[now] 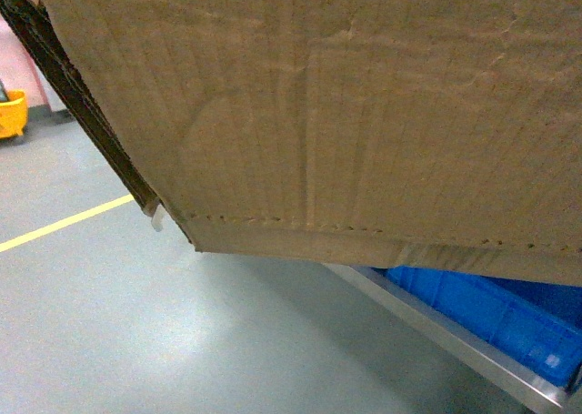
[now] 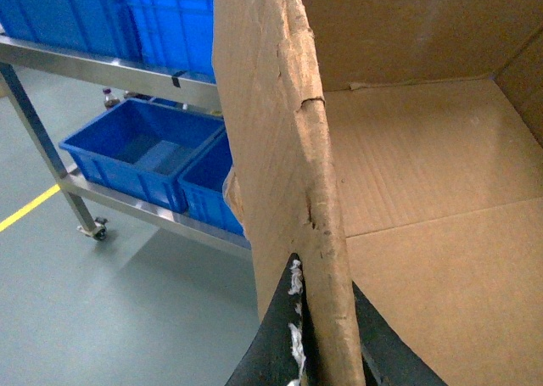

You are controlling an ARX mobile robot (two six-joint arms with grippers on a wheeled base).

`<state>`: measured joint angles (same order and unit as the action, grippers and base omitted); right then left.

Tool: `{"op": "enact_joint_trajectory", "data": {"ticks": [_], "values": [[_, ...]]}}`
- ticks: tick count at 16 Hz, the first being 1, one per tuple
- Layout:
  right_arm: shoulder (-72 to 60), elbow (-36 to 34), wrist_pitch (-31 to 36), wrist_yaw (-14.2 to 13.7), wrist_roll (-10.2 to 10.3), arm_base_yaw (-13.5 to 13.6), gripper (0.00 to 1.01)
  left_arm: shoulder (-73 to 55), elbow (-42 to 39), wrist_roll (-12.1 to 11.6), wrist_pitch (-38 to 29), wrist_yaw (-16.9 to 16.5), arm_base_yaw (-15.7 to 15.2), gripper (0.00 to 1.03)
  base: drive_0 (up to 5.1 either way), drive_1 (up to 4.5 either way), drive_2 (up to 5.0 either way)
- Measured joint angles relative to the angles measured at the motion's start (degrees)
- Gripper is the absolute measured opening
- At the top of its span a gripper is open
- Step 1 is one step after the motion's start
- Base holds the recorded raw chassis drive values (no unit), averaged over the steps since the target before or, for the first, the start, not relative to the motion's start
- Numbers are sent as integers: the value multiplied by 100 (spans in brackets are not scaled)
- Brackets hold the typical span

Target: Sort boxes to right shelf from conveyor

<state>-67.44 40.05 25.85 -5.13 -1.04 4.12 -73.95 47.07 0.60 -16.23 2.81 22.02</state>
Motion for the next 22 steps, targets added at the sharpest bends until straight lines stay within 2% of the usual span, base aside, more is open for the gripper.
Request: {"op": "enact_joint_trajectory", "data": {"ticks": [8,19,22], "values": [[7,-4,-39,0,-4,0,4,-24,0,0,26,0,2,3,-113,-560,209],[7,-4,-9,0,-4,2,4,-24,0,0,2,-2,-4,3,248,-602,-123],[7,-4,-13,-7,-4,-11,4,-24,0,-4,-17,0,24,3,-153,-153,-153]]}}
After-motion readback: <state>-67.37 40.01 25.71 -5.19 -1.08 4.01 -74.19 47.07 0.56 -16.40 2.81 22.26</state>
